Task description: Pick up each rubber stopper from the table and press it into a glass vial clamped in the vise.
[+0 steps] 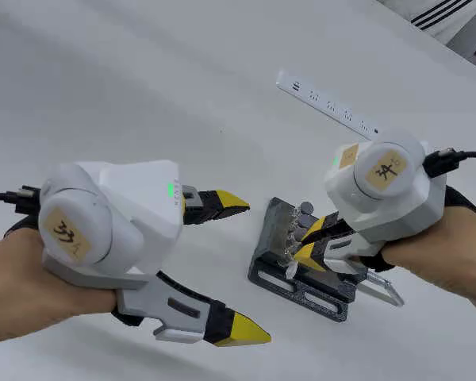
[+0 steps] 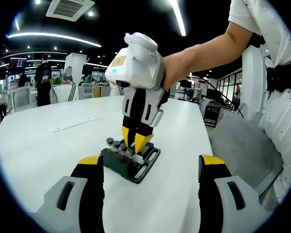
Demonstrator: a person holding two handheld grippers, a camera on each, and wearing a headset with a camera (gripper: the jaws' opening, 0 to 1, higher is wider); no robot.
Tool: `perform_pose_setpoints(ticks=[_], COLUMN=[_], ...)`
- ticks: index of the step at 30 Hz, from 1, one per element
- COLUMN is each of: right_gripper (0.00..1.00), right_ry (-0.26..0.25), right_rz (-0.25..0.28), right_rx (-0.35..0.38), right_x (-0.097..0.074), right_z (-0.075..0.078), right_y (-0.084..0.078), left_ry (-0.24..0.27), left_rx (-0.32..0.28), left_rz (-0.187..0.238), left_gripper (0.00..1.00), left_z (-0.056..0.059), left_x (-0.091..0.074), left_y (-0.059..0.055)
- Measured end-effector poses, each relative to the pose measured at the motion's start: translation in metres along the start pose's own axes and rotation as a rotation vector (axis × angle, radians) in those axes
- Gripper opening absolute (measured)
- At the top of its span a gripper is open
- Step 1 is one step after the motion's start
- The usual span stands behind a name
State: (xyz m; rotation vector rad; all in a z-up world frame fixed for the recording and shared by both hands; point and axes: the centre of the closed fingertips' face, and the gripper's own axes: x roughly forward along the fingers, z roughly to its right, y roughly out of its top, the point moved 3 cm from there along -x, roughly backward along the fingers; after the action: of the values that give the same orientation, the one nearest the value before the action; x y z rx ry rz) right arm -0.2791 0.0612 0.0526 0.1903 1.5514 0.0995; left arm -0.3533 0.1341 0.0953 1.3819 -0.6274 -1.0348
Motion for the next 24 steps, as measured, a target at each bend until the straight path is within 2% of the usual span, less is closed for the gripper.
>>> perform_pose_setpoints(ticks=[16,24], right_gripper=[0.11,0.09], right_ry=[-0.005,-0.021], right_rz=[0.017,0.048], right_rx=[0.001,0.000], right_x=[-0.002,-0.014], right_z=[0.001,0.003], right_y=[0.001,0.002], left_ry=[-0.004,-0.008], left_rx=[-0.003,0.001], left_rz=[-0.001,-0.007], left_gripper=[0.79,0.79], left_z=[-0.001,0.000], left_x=[0.001,0.002], left_y=[-0.002,-0.002])
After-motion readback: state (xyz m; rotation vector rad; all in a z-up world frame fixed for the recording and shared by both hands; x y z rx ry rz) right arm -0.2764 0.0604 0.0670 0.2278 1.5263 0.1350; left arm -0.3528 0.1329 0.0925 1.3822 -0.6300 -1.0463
